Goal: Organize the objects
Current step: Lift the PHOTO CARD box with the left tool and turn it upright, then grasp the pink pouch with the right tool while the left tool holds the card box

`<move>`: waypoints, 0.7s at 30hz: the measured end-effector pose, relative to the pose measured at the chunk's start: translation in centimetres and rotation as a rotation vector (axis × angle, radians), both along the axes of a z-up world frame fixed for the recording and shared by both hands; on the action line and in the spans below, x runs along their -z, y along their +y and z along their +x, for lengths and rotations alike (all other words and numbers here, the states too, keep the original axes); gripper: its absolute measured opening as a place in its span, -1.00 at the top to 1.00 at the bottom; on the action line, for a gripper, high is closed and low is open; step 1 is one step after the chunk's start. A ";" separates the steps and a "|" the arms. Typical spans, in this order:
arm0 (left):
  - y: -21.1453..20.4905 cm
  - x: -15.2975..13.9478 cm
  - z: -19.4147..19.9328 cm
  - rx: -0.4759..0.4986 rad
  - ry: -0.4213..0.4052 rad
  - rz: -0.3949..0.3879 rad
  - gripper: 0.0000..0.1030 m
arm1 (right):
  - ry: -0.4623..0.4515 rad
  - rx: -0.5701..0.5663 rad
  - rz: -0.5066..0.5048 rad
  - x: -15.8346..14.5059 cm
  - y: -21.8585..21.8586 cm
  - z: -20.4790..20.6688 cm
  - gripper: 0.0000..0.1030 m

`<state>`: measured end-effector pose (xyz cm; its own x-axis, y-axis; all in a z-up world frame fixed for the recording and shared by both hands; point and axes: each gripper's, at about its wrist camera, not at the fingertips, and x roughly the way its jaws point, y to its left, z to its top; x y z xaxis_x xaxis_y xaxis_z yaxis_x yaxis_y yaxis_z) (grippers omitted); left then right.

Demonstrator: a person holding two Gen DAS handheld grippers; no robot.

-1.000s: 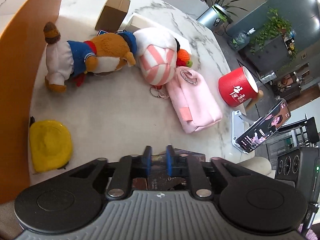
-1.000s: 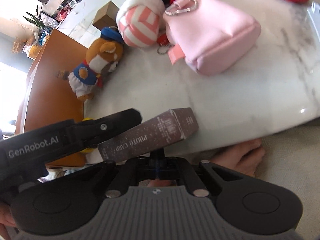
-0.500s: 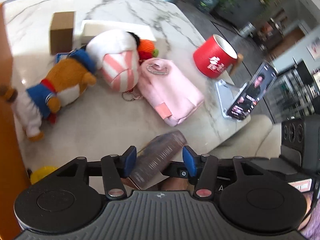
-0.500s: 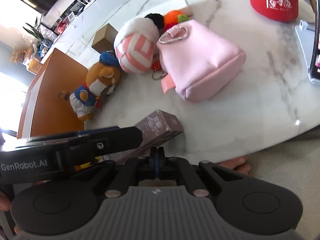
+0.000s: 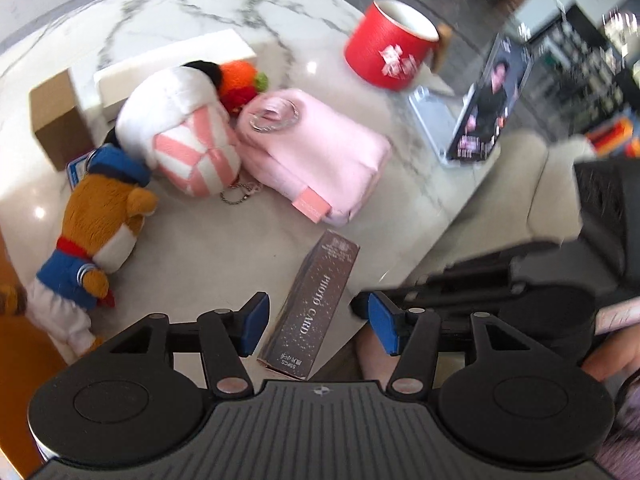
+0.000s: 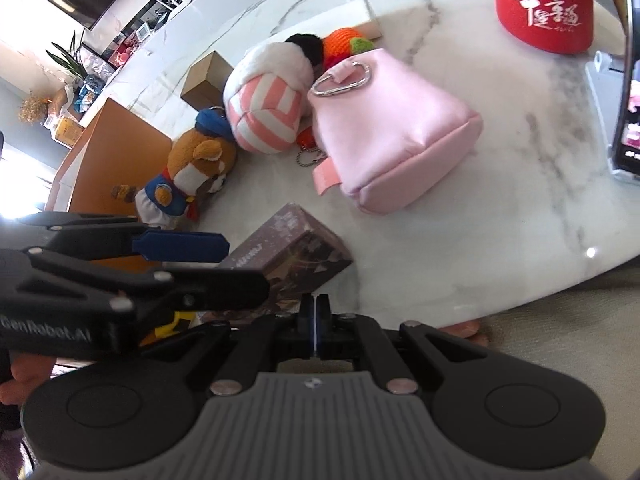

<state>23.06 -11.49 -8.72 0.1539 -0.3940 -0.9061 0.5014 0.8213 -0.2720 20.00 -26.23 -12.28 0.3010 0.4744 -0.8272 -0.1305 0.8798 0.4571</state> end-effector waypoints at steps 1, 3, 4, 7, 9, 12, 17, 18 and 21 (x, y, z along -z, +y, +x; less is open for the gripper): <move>-0.3 0.1 -0.1 0.020 -0.013 0.023 -0.23 | -0.001 0.001 -0.004 0.0 -0.2 0.0 0.95; -0.9 0.2 -0.3 0.050 -0.037 0.062 -0.18 | -0.004 0.003 -0.016 -0.2 -0.4 0.0 0.94; -1.1 0.3 -0.3 0.062 -0.043 0.075 -0.07 | -0.014 0.000 -0.024 -0.3 -0.4 0.0 0.94; -1.7 0.8 -0.4 0.089 -0.049 0.112 0.34 | -0.061 -0.015 -0.066 -1.2 -0.3 -0.1 0.91; -1.5 0.8 -0.5 0.085 -0.057 0.114 0.39 | -0.094 -0.022 -0.093 -1.7 -0.3 -0.1 0.91; -0.9 0.5 -0.4 0.053 -0.072 0.113 0.48 | -0.131 -0.014 -0.107 -2.7 -0.7 0.1 0.87; 0.9 -0.5 0.7 -0.072 -0.069 0.076 0.48 | -0.225 -0.020 -0.161 -4.3 0.3 0.7 0.77; 1.3 -0.7 1.1 -0.103 -0.072 0.074 0.48 | -0.241 -0.033 -0.177 -4.5 0.8 0.9 0.66; 2.4 -1.4 2.0 -0.181 -0.085 0.079 0.48 | -0.303 -0.071 -0.250 -5.0 2.5 1.7 0.36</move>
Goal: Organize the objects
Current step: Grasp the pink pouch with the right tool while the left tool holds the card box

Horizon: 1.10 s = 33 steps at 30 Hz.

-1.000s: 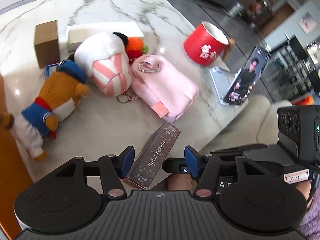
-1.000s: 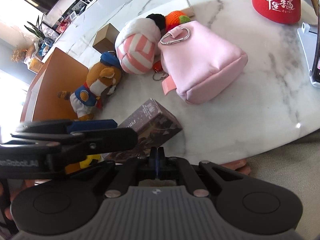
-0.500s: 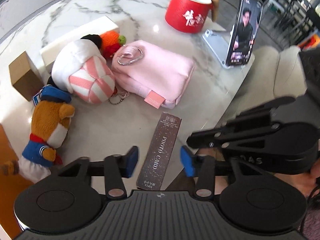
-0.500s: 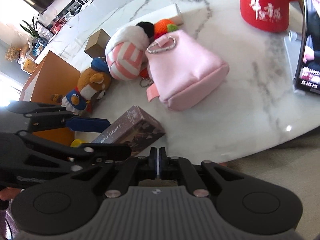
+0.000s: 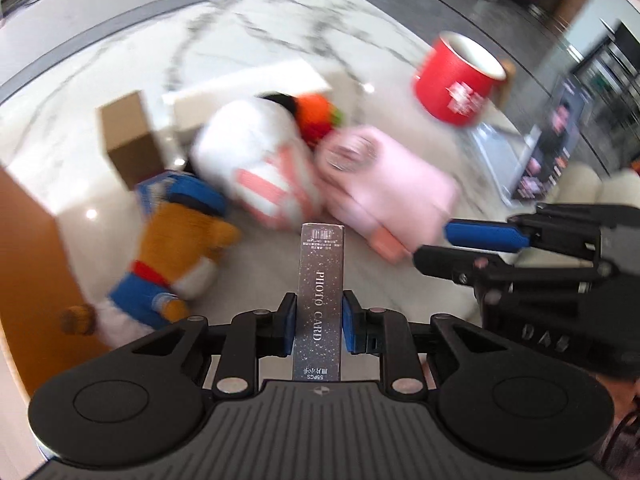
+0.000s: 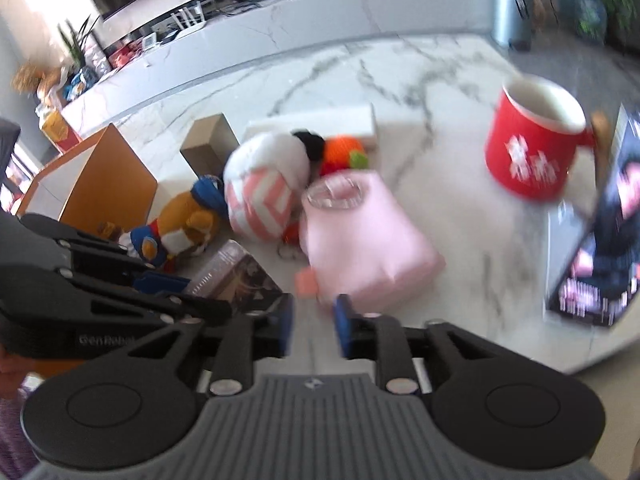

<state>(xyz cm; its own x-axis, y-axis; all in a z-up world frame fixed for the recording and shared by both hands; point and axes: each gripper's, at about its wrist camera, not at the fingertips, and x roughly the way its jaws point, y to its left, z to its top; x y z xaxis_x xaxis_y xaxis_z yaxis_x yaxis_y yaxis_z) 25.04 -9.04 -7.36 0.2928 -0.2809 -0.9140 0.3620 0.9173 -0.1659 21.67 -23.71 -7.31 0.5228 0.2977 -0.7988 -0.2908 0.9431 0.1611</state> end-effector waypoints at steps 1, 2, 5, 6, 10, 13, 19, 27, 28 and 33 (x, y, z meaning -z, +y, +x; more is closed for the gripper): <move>0.4 -0.2 0.3 -0.019 -0.005 -0.004 0.48 | -0.022 -0.013 -0.047 -0.1 0.6 0.2 0.36; 0.8 -0.4 0.6 -0.033 -0.007 -0.010 0.48 | -0.043 -0.028 -0.094 -0.1 1.3 0.4 0.36; 1.7 -1.0 1.3 -0.062 -0.006 -0.027 0.48 | -0.090 -0.077 -0.228 0.3 3.5 1.2 0.15; 1.9 -1.1 1.4 -0.069 -0.007 -0.030 0.49 | -0.101 -0.089 -0.272 0.5 4.1 1.5 -0.02; 2.5 -1.3 1.4 -0.083 -0.016 -0.028 0.49 | -0.096 -0.122 -0.428 2.1 6.3 2.6 -0.08; 2.9 -1.1 1.4 -0.092 -0.012 -0.042 0.49 | -0.066 -0.137 -0.461 3.4 6.8 3.1 -0.08; 3.3 -0.9 0.8 -0.097 0.001 -0.072 0.49 | -0.090 -0.143 -0.553 4.6 7.5 2.9 0.12; 4.8 -3.1 -1.1 -0.117 -0.026 -0.145 0.48 | -0.131 -0.108 -0.545 2.3 7.2 0.4 0.62; 5.1 -3.5 -1.5 -0.120 -0.031 -0.159 0.48 | -0.130 -0.100 -0.526 1.7 7.0 0.0 0.63; 6.8 -6.3 -3.6 -0.129 -0.070 -0.232 0.48 | -0.138 -0.051 -0.403 -2.0 5.9 -2.8 0.64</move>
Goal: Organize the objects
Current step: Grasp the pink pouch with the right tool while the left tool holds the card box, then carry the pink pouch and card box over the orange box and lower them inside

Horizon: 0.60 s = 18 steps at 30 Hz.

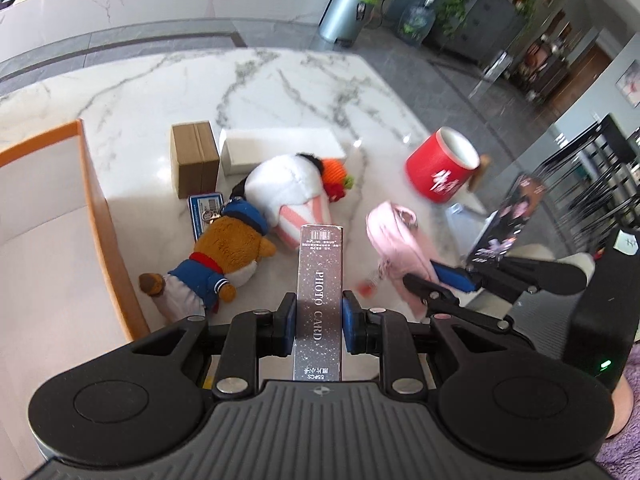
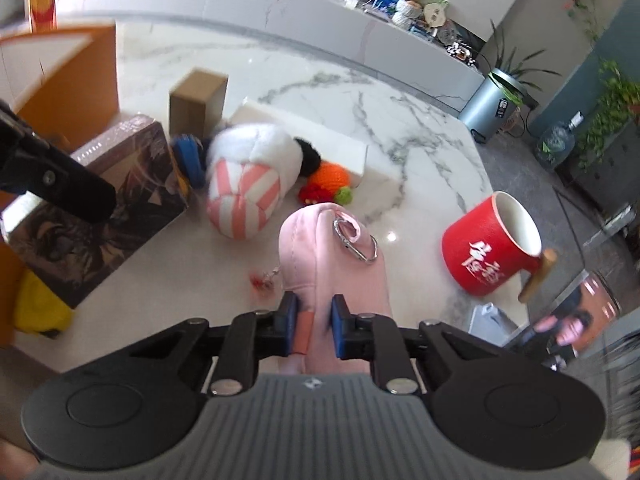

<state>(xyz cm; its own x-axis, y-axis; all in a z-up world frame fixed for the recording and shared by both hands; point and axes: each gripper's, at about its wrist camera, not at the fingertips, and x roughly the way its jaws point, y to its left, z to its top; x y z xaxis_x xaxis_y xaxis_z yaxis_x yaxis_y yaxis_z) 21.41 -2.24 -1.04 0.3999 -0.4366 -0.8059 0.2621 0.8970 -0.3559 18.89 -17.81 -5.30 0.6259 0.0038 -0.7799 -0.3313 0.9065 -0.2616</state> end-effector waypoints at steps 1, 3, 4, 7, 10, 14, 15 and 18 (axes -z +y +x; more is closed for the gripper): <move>0.5 -0.6 -0.5 -0.004 -0.009 -0.013 0.48 | 0.004 0.007 0.043 -0.8 -0.3 -0.5 0.64; 1.7 -1.8 -1.4 -0.021 -0.027 -0.038 0.48 | 0.006 0.018 0.133 -2.6 -0.6 -1.7 0.64; 2.3 -2.5 -2.0 -0.030 -0.040 -0.048 0.48 | 0.000 0.021 0.168 -3.5 -0.7 -2.3 0.64; 4.6 -4.3 -3.6 -0.065 -0.081 -0.071 0.48 | -0.024 0.016 0.273 -6.0 -0.3 -3.9 0.64; 7.2 -5.7 -5.1 -0.107 -0.112 -0.081 0.48 | -0.038 -0.022 0.393 -8.3 0.8 -5.3 0.64; 11.1 -7.0 -7.0 -0.180 -0.143 -0.063 0.48 | -0.047 -0.096 0.545 -11.0 3.6 -6.7 0.64; 12.1 -7.1 -7.3 -0.204 -0.147 -0.053 0.48 | -0.044 -0.117 0.585 -11.5 4.3 -7.0 0.64; 15.0 -6.8 -8.3 -0.277 -0.140 -0.038 0.48 | 0.003 -0.175 0.703 -12.3 7.0 -7.3 0.64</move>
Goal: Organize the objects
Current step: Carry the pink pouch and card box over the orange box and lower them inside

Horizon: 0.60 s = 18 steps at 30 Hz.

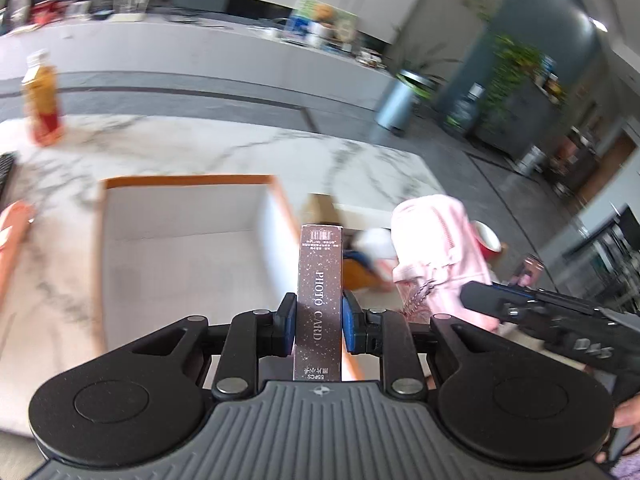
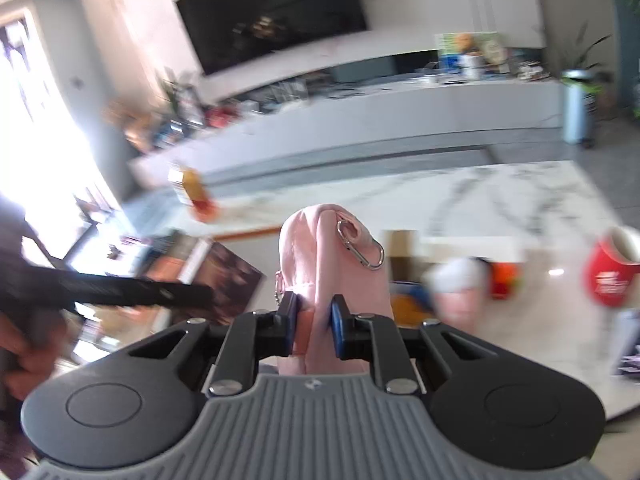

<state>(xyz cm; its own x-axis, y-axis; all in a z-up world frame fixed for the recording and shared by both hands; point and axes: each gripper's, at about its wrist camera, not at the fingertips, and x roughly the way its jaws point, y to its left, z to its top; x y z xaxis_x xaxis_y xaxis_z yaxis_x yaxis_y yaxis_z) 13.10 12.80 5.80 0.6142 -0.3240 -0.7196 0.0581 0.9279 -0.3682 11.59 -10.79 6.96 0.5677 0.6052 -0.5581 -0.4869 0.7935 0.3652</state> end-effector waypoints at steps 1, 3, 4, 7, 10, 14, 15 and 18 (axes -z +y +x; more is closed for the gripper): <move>0.8 0.3 -0.3 -0.024 0.006 0.001 0.48 | 0.024 -0.024 0.035 0.1 1.0 0.1 0.64; 2.5 1.1 -0.8 -0.066 0.023 0.000 0.48 | 0.092 -0.066 0.097 0.9 2.9 0.5 0.64; 3.0 1.6 -0.9 -0.082 0.034 -0.003 0.48 | 0.130 -0.082 0.124 1.4 3.7 0.6 0.64; 4.2 3.2 -1.1 -0.125 0.074 -0.016 0.48 | 0.242 -0.114 0.176 3.9 6.0 1.0 0.64; 4.8 4.4 -1.4 -0.146 0.093 -0.006 0.48 | 0.354 -0.125 0.194 7.0 7.4 1.6 0.64; 4.7 5.5 -1.4 -0.145 0.117 0.017 0.48 | 0.479 -0.112 0.208 10.5 8.2 2.8 0.64; 4.8 5.8 -1.8 -0.139 0.124 0.029 0.48 | 0.490 -0.100 0.195 11.1 8.3 2.9 0.64; 4.3 6.9 -1.6 -0.123 0.157 0.036 0.48 | 0.508 -0.080 0.165 12.0 8.7 3.3 0.64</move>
<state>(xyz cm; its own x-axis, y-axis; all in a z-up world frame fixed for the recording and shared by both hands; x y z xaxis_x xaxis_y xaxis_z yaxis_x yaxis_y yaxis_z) 11.51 17.09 -1.14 0.5266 -0.2257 -0.8196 -0.1124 0.9372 -0.3303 14.85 -2.13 -5.05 0.1996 0.7381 -0.6445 -0.2727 0.6736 0.6870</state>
